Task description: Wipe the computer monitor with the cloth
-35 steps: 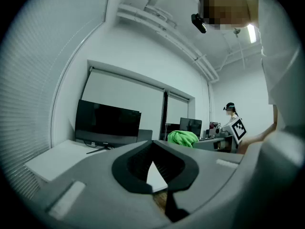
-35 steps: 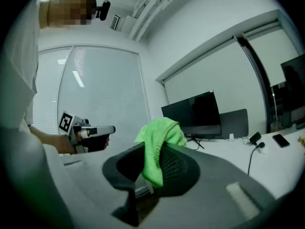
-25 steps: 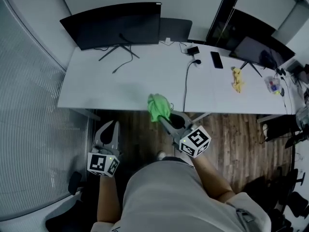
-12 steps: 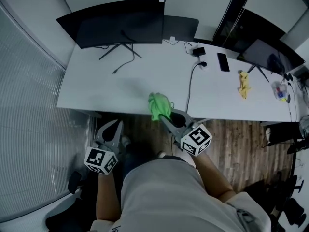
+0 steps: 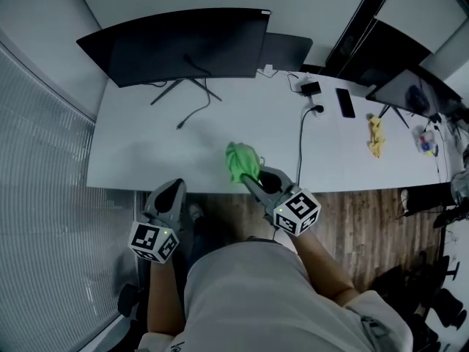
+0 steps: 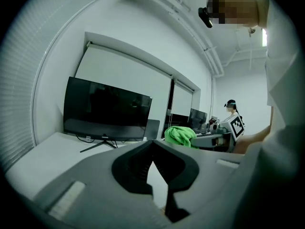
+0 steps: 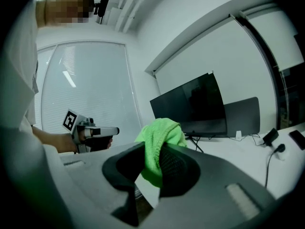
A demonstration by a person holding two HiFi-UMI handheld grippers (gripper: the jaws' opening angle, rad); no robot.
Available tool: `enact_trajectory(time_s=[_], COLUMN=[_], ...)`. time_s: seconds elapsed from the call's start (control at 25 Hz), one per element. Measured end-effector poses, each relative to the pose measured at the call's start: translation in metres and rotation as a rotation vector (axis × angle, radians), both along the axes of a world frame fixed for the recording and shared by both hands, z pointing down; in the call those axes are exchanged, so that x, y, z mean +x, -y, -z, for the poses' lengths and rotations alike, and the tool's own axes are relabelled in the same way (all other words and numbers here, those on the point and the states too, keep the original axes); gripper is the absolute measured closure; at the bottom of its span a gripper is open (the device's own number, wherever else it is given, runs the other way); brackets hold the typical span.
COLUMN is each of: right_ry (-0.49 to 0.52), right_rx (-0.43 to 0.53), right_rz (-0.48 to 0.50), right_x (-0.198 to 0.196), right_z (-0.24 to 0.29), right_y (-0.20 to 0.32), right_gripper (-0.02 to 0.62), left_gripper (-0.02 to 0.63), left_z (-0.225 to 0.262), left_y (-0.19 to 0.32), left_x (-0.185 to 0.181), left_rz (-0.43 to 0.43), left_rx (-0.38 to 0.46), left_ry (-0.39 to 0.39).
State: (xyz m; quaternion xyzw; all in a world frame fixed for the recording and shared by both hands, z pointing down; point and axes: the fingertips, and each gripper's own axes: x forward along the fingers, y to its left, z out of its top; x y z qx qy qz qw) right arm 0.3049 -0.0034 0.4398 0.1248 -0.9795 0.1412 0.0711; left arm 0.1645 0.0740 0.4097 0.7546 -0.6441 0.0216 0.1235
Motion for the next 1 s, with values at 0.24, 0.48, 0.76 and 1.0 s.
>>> enact_trajectory(time_s=[0.24, 0.48, 0.76, 1.0], right_ry=[-0.038, -0.072, -0.116, -0.155], right_rx=[-0.005, -0.031, -0.083, -0.102], right_rz=[-0.043, -0.111, -0.181, -0.211], right_x=[-0.081, -0.160, -0.230, -0.265], right_z=[0.000, -0.007, -0.028, -0.049], right_y=[0.023, 0.045, 0.075, 0.109], right_gripper=[0.515, 0.517, 0.515, 0.515], left_gripper=[0.598, 0.600, 0.598, 0.598], left_z=[-0.002, -0.013, -0.030, -0.041], left_y=[0.025, 0.038, 0.043, 0.043], left_x=[-0.078, -0.152, -0.232, -0.264], left_rz=[-0.048, -0.115, -0.108, -0.059], left_rx=[0.015, 0.002, -0.050, -0.074], left_ry=[-0.026, -0.035, -0.081, -0.087])
